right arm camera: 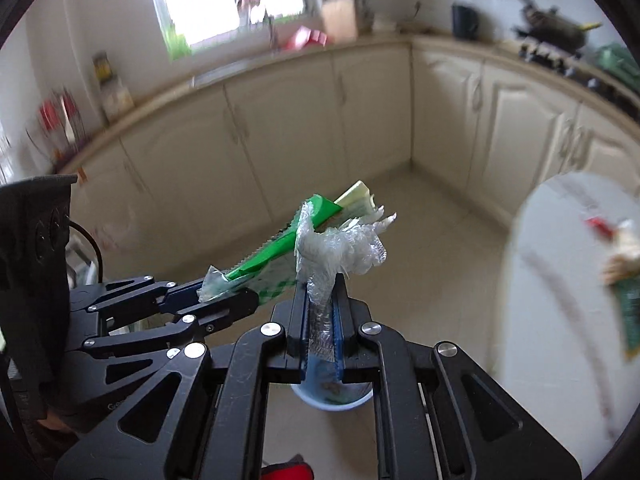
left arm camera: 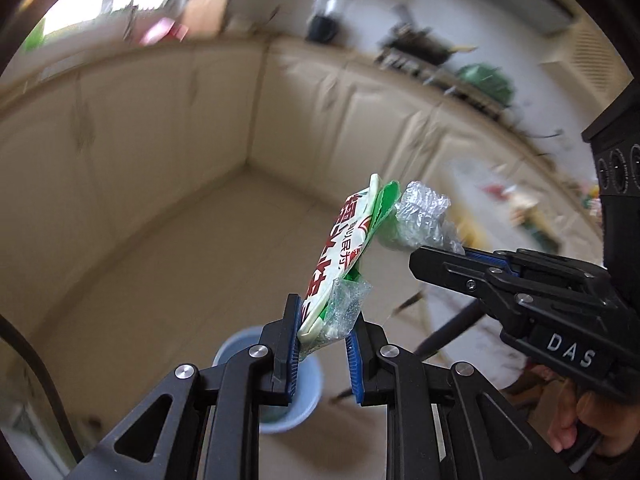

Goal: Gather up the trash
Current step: 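Carry both bags over the blue bin and open both grippers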

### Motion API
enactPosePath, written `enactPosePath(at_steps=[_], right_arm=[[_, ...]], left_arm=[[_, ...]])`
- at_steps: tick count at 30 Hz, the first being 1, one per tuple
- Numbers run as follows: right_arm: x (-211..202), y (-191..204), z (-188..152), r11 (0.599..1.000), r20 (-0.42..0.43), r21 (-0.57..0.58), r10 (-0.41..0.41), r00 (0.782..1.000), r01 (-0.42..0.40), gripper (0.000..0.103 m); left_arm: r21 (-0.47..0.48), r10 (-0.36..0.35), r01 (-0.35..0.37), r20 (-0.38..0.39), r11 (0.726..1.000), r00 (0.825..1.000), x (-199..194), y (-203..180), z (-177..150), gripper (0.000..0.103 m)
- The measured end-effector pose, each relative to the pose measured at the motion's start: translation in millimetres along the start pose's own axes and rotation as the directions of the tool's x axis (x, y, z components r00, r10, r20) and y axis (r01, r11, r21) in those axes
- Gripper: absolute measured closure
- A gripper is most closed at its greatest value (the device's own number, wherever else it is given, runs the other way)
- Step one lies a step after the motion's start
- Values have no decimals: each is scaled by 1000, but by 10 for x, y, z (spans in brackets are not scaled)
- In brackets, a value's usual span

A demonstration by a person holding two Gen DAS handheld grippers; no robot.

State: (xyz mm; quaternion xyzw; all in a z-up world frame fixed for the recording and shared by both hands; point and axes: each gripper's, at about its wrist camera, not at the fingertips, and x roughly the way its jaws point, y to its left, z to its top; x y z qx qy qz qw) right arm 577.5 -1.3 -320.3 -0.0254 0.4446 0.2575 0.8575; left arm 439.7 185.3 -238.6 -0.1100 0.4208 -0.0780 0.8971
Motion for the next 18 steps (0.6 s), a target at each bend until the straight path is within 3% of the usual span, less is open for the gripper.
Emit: enactPosePath(at_steps=[2, 3, 6, 9, 13, 18], right_arm=[[481, 18, -95, 1000, -85, 9, 2, 996, -2, 93], [672, -1, -155, 1000, -118, 19, 3, 993, -1, 93], [1322, -107, -384, 998, -247, 53, -2, 969, 16, 93], [1870, -258, -675, 994, -358, 106, 15, 934, 24, 93], [2412, -436, -1014, 986, -466, 164, 44, 884, 37, 92], [2822, -657, -1288, 974, -536, 222, 92, 839, 35, 87]], left_arm=[[-35, 20, -23, -75, 999, 997, 262, 191, -66, 86], [-51, -11, 4, -134, 999, 991, 408, 289, -107, 86], [-94, 16, -41, -253, 995, 967, 889, 566, -268, 86], [-140, 8, -67, -381, 988, 924, 1408, 838, -453, 86], [-122, 46, -122, -494, 985, 868, 1920, 1019, -583, 86], [-112, 72, -162, -562, 980, 824, 2304, 1111, -609, 84]])
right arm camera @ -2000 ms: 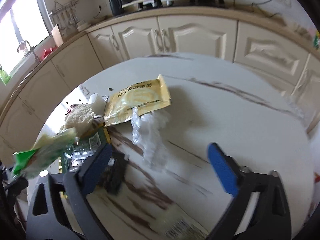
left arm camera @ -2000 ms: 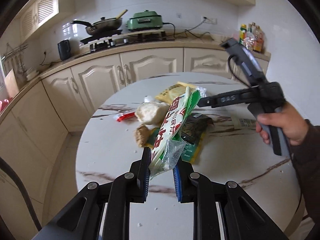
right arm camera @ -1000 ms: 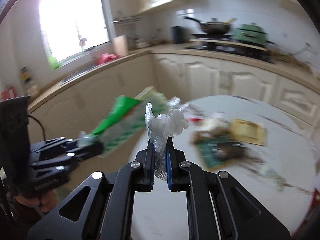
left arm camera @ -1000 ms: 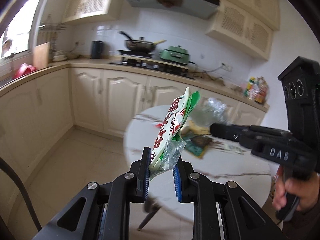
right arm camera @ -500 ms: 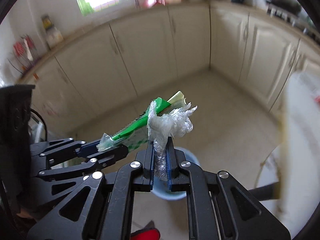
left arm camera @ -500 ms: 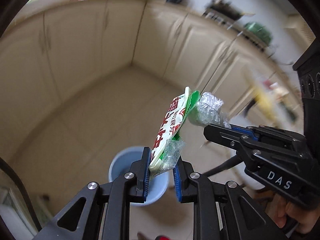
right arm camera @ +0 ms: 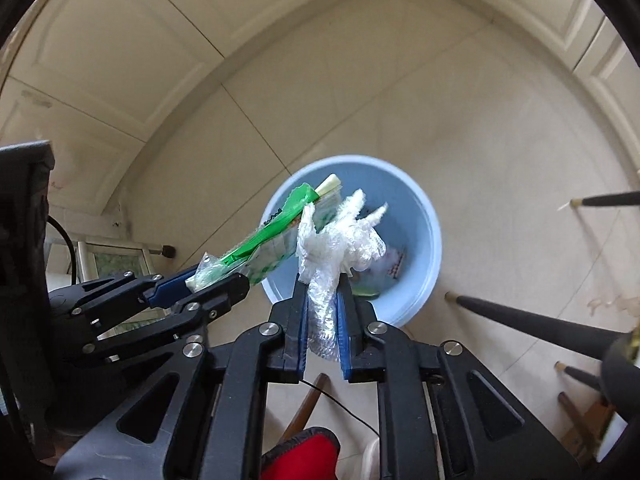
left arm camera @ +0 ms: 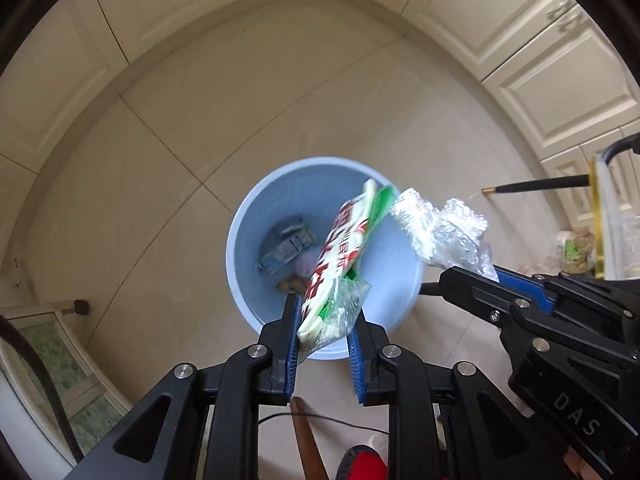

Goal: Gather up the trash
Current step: 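Carry both bags over the blue bin and open both grippers, then move both tools back toward the table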

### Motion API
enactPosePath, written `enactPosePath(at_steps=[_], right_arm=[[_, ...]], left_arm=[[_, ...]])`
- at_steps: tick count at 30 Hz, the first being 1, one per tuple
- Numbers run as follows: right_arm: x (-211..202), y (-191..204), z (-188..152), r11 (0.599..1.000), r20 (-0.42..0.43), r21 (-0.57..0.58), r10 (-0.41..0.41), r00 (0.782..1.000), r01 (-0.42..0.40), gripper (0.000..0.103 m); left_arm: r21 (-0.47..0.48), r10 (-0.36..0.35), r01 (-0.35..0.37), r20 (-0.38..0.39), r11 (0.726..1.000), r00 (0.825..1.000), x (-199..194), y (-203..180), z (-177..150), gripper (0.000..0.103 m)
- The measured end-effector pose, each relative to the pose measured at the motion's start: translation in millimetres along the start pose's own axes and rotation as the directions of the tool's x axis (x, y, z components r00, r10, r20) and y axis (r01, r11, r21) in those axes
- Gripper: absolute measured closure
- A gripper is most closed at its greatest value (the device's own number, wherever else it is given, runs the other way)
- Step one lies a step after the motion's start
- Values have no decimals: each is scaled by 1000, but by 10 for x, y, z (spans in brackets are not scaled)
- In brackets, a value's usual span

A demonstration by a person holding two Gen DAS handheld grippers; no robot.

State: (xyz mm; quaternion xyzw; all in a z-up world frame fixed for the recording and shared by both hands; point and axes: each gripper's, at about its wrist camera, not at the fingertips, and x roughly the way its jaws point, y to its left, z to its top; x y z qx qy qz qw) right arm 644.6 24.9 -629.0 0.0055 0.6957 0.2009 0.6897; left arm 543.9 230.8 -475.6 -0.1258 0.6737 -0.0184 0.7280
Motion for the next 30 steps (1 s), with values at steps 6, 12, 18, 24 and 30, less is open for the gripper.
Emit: enactPosePath(at_steps=[6, 12, 18, 24, 30], right_arm=[[188, -143, 22, 999, -24, 46, 11, 1000, -9, 77], [59, -172, 48, 998, 2, 56, 8, 1000, -8, 51], [-459, -15, 20, 999, 98, 16, -32, 995, 31, 36], [-1288, 377, -97, 996, 257, -44, -59, 965, 73, 21], [-2325, 855, -431, 986, 470, -104, -67, 880, 131, 13]], left_arm=[[-28, 4, -5, -12, 1000, 1000, 54, 68, 264, 64], [-84, 15, -10, 54, 996, 998, -317, -114, 124, 61], [-99, 94, -75, 195, 992, 976, -1018, -76, -15, 52], [-100, 137, -107, 381, 989, 914, -1871, -236, -296, 47], [-95, 154, -122, 606, 988, 780, -2860, -527, -757, 32]])
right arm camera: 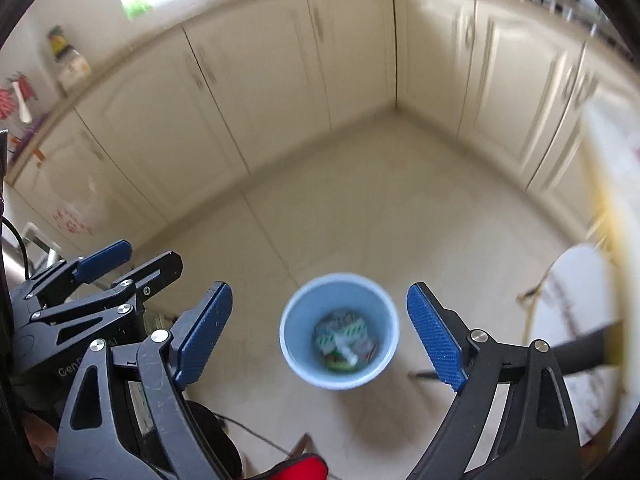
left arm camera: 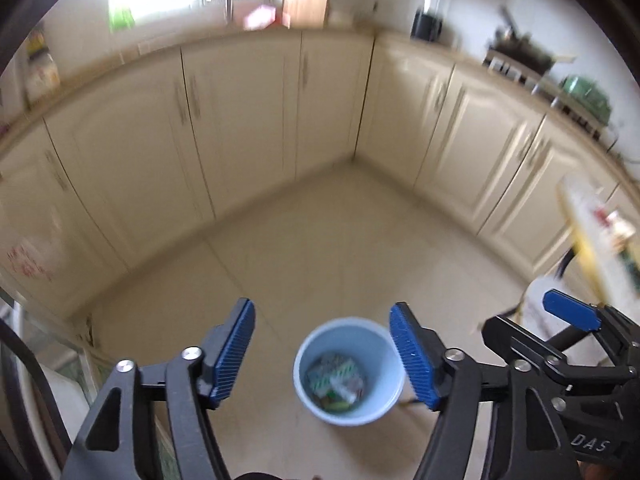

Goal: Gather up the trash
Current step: 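Move both tools back toward the table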

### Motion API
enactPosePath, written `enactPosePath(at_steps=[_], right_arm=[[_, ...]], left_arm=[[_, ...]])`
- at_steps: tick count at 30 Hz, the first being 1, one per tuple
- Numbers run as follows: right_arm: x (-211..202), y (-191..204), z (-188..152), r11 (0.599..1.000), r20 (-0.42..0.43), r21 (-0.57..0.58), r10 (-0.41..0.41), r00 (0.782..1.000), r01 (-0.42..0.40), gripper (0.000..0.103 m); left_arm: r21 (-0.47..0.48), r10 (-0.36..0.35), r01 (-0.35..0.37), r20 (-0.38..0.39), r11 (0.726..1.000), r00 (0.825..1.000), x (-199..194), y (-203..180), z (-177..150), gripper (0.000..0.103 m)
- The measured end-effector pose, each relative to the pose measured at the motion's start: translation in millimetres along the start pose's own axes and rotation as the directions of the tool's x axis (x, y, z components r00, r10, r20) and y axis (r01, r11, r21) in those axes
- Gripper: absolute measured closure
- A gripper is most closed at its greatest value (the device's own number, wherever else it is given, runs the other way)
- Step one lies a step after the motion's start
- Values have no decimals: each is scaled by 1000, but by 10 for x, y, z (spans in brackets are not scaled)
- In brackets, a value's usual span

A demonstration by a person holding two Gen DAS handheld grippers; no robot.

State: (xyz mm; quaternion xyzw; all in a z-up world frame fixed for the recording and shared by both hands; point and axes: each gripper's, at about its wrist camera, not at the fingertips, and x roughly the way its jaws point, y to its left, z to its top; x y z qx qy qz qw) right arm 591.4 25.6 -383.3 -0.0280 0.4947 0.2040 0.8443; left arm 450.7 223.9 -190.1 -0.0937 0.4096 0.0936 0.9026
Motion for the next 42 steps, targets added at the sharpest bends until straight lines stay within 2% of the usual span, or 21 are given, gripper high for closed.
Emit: enactPosePath(at_steps=[3, 6, 10, 13, 15, 17, 19, 20, 24, 25, 28, 31, 35, 38, 42], right_arm=[[-632, 97, 36, 999, 118, -18, -29, 993, 32, 4], [-1262, 172, 19, 998, 235, -24, -51, 971, 59, 2], [-2072, 196, -60, 995, 367, -18, -82, 927, 95, 0], [-2701, 222, -207, 991, 470, -8, -116, 875, 136, 0], [-3037, 273, -283, 986, 514, -3, -140, 846, 165, 0], [-3358, 311, -399, 979, 562, 10, -172, 809, 201, 0], [-3634, 344, -509, 976, 598, 21, -187, 780, 218, 0], [-3813, 382, -582, 972, 623, 31, -201, 756, 233, 0], [-4300, 457, -792, 952, 686, 61, -259, 680, 300, 0], [-4389, 466, -835, 948, 697, 70, -270, 664, 312, 0], [-4650, 504, -962, 931, 729, 105, -312, 609, 351, 0], [-4805, 500, -1065, 923, 742, 130, -333, 582, 363, 0], [-4933, 433, -1141, 915, 749, 166, -359, 557, 367, 0], [-4978, 360, -1173, 913, 748, 188, -372, 550, 362, 0], [-5019, 245, -1207, 908, 743, 216, -392, 543, 359, 0]], left_arm=[[17, -23, 21, 120, 1000, 993, -539, -161, -23, 27], [40, -57, 49, 224, 998, 973, -1043, -342, -62, 22], [68, -101, 82, 360, 994, 928, -1699, -637, -256, 10], [99, -123, 87, 454, 991, 882, -2086, -867, -443, 5], [113, -133, 88, 502, 990, 854, -2291, -939, -566, 4], [129, -148, 91, 549, 987, 823, -2512, -1099, -702, 2], [140, -164, 100, 589, 985, 792, -2703, -1239, -967, 1], [144, -170, 103, 603, 984, 779, -2774, -1296, -1029, 1], [166, -185, 100, 654, 981, 734, -2880, -1437, -1541, 1], [172, -189, 98, 672, 980, 716, -2859, -1434, -1710, 1], [185, -203, 101, 700, 978, 684, -2876, -1450, -2193, 1], [201, -225, 115, 701, 973, 677, -2828, -1431, -2544, 1], [218, -240, 117, 709, 969, 663, -2952, -1380, -2792, 1], [233, -251, 117, 708, 965, 660, -3050, -1427, -2723, 1], [252, -264, 116, 699, 961, 665, -3052, -1485, -2621, 1]])
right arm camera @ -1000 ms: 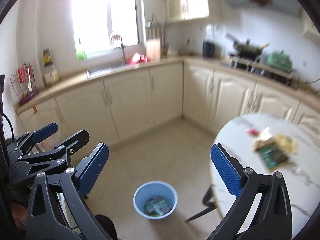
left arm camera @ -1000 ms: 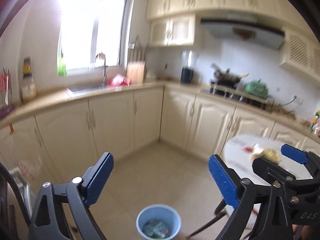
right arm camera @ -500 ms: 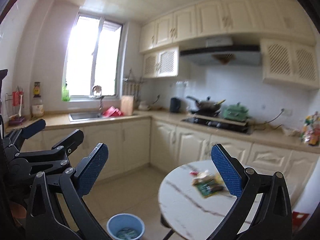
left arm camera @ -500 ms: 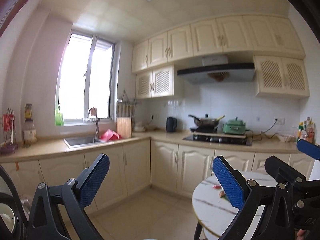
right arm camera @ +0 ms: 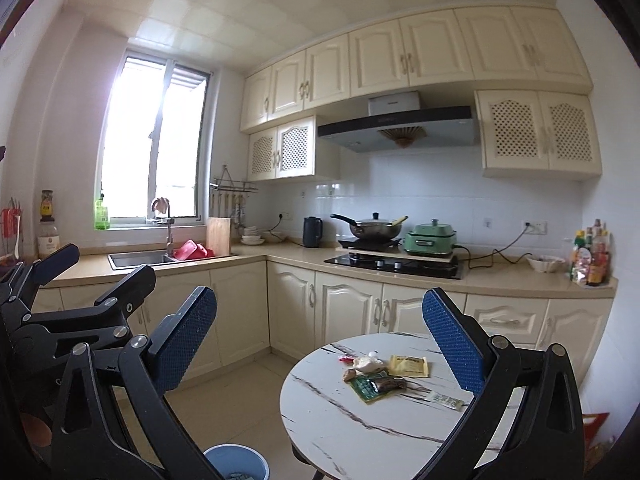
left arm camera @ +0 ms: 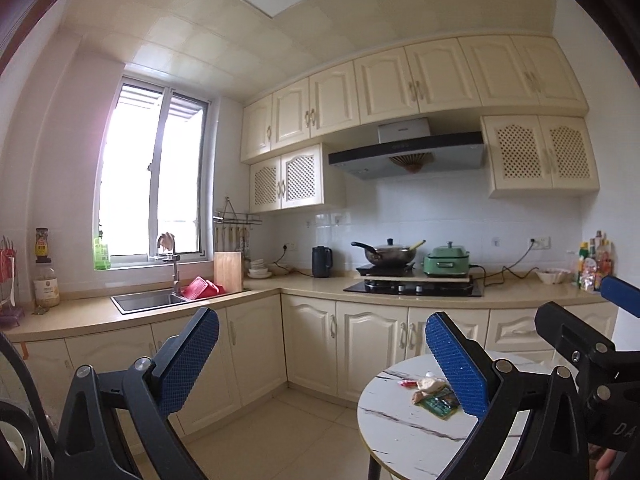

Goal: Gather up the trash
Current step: 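Move both tools back toward the table, then grasp the white barcode wrapper with the right gripper while the left gripper grasps the black snack packet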

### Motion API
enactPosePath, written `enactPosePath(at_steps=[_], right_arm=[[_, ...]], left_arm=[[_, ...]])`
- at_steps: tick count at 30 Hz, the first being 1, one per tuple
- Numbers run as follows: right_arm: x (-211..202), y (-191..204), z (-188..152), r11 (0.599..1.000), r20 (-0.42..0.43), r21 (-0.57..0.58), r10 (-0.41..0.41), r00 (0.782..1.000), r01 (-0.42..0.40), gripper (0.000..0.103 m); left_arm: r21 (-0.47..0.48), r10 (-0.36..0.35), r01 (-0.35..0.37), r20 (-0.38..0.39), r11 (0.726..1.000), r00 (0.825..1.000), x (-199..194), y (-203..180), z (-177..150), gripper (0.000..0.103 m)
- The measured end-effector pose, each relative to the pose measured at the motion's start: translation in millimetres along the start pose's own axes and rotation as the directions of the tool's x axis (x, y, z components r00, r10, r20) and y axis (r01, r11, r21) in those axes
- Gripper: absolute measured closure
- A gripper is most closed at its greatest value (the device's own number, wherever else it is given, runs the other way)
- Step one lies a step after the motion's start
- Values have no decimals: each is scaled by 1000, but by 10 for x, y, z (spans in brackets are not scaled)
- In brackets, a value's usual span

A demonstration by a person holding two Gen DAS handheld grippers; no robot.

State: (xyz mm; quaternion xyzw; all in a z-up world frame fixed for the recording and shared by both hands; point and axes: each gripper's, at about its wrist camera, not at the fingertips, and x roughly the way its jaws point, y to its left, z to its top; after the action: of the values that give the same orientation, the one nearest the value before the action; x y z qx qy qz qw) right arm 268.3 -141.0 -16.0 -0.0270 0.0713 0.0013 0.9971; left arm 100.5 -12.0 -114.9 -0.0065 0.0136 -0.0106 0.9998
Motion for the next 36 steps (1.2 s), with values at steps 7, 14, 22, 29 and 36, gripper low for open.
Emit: enactPosePath(at_steps=[7, 14, 22, 29, 36], right_arm=[[179, -269, -195, 999, -47, 28, -30, 998, 32, 0], [593, -770, -598, 990, -173, 84, -98, 980, 113, 0], [1105, -1524, -1189, 961, -350, 146, -170, 921, 233, 0], [1539, -2174, -1783, 936, -508, 167, -187, 841, 309, 0], [1829, -2629, -2229, 920, -606, 177, -179, 775, 351, 0]], left_arm=[[30, -50, 52, -76, 998, 996, 481, -72, 166, 1], [6, -95, 100, -276, 995, 956, 1285, -264, -15, 1], [-19, -166, 180, -491, 984, 855, 2235, -620, -250, 1], [-15, -220, 271, -628, 963, 747, 3091, -1083, -363, 1], [44, -281, 437, -706, 898, 650, 3899, -1892, -546, 1]])
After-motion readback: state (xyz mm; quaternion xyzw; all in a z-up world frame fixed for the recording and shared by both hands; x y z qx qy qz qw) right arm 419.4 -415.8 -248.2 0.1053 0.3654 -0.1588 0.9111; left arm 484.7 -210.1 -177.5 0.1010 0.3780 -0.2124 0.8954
